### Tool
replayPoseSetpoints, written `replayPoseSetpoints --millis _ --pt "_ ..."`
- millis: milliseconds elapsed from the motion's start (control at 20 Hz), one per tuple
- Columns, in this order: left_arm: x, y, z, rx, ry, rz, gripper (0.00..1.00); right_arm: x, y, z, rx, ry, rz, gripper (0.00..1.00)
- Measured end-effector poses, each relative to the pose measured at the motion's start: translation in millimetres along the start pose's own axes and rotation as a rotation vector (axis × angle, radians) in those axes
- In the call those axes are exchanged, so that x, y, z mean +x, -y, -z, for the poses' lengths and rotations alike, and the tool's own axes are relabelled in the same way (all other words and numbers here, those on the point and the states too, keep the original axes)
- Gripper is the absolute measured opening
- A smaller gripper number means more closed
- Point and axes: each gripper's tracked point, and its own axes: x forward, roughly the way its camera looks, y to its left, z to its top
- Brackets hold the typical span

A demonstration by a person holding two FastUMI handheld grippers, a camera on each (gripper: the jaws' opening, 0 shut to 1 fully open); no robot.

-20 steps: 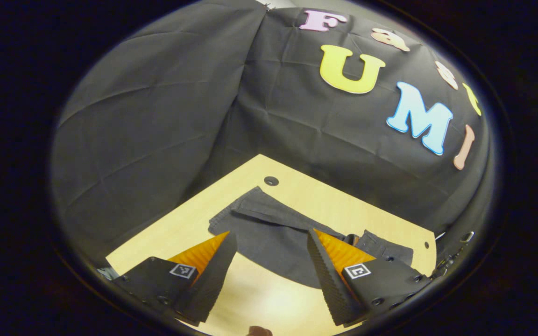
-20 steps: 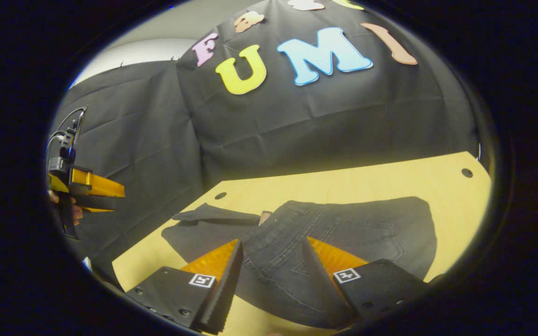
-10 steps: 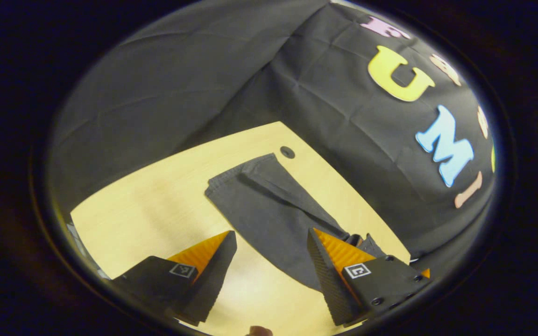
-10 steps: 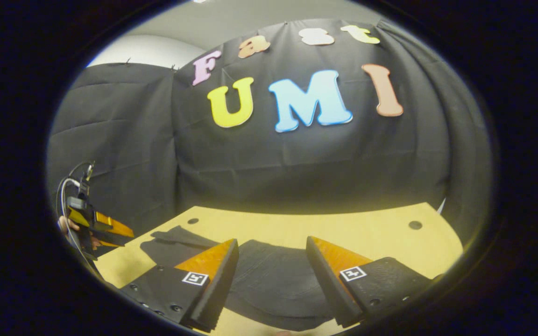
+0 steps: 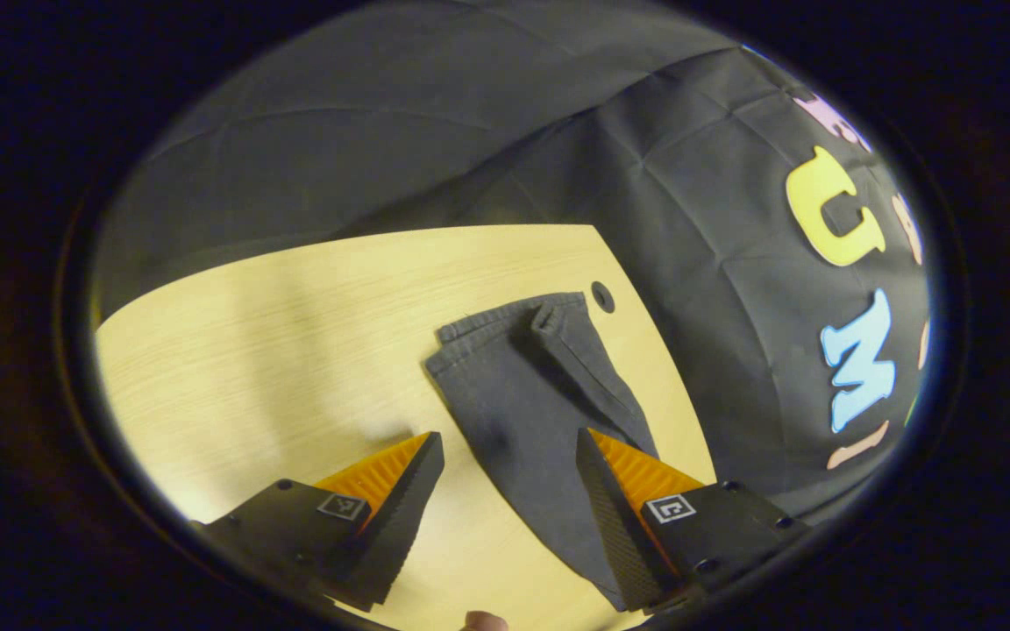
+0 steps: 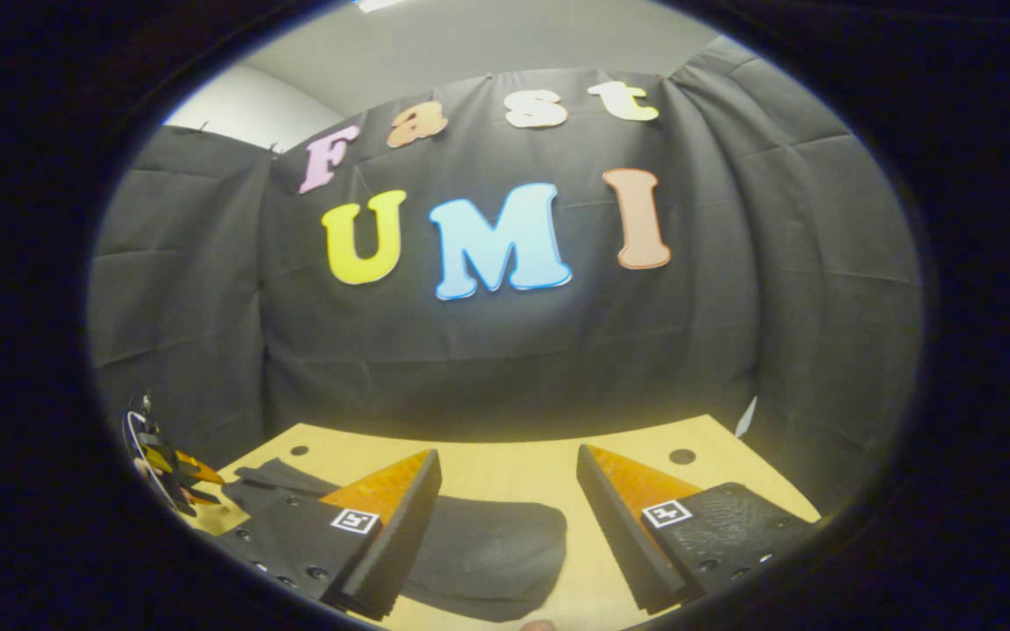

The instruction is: Grasp the waist and the cuffs of the jeans and fold them to make the two legs overlap; first hold the waist and fold one-third of the jeans toward the cuffs, then hold the cuffs and fold the remaining one-third in the same direction to finish folding.

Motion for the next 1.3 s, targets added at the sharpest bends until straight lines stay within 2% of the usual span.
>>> replayPoseSetpoints --millis 200,250,300,450,600,650,700,750,800,850,1000,1050,1100,1150,1200,1250,1300 --pt "21.4 -13.1 -8.9 -0.047 -0.019 -0.006 0.99 -8.1 17.4 9.4 -0.029 -0.035 0.07 0.93" --pt "26.7 -12.6 -12.0 -0.06 -0.021 0.005 1.0 -9.0 19.0 9.9 -0.037 -0.04 0.08 0.89" --pt "28.8 -10.1 -19.4 -0.075 -0.009 0.018 1.0 -8.5 21.4 9.6 -0.042 -0.04 0.086 0.93" --pt "40.2 2.8 -30.7 -0.13 -0.015 0.074 0.94 -6.0 18.5 10.8 -0.022 -0.051 0.095 0.93" --pt "63.4 27.7 -34.7 -0.188 -0.01 0.173 0.97 -1.1 23.1 16.5 -0.009 -0.073 0.111 0.93" --pt "68.1 35.2 -33.8 -0.199 -0.009 0.2 0.96 1.9 23.5 18.3 -0.011 -0.084 0.117 0.89" --pt "78.2 40.4 -31.3 -0.226 -0.007 0.21 0.95 4.1 24.7 20.0 -0.012 -0.094 0.12 0.93" --pt "82.1 49.0 -39.8 -0.254 0.013 0.246 0.94 6.3 25.2 19.6 -0.008 -0.099 0.124 0.89" --pt "88.6 53.2 -42.1 -0.285 0.034 0.259 0.96 9.6 26.6 20.7 -0.002 -0.105 0.127 0.93" --pt "95.2 55.5 -41.8 -0.292 0.044 0.26 0.94 11.7 27.6 21.2 0.006 -0.11 0.13 0.94" --pt "111.3 49.2 -28.6 -0.203 0.064 0.197 0.69 14.0 30.7 21.0 0.018 -0.118 0.136 0.94" --pt "114.5 46.3 -26.5 -0.142 0.066 0.166 0.52 13.0 31.3 20.7 0.016 -0.121 0.139 0.89" --pt "118.2 45.8 -23.9 -0.076 0.07 0.143 0.46 13.1 32.8 23.3 0.011 -0.124 0.14 0.94" --pt "120.9 50.1 -20.3 -0.004 0.066 0.127 0.32 12.5 33.2 24.4 0.006 -0.129 0.143 0.89" --pt "121.6 50.6 -17.1 0.067 0.076 0.094 0.31 12.8 33.2 25.6 0.003 -0.133 0.14 0.94" --pt "125.2 48.4 -21.6 0.088 0.076 0.078 0.27 12.3 30.6 25.9 0.001 -0.137 0.134 0.89" --pt "122.2 51.8 -22.3 0.114 0.09 0.067 0.14 13.9 29.7 30.5 0.001 -0.141 0.129 0.94"
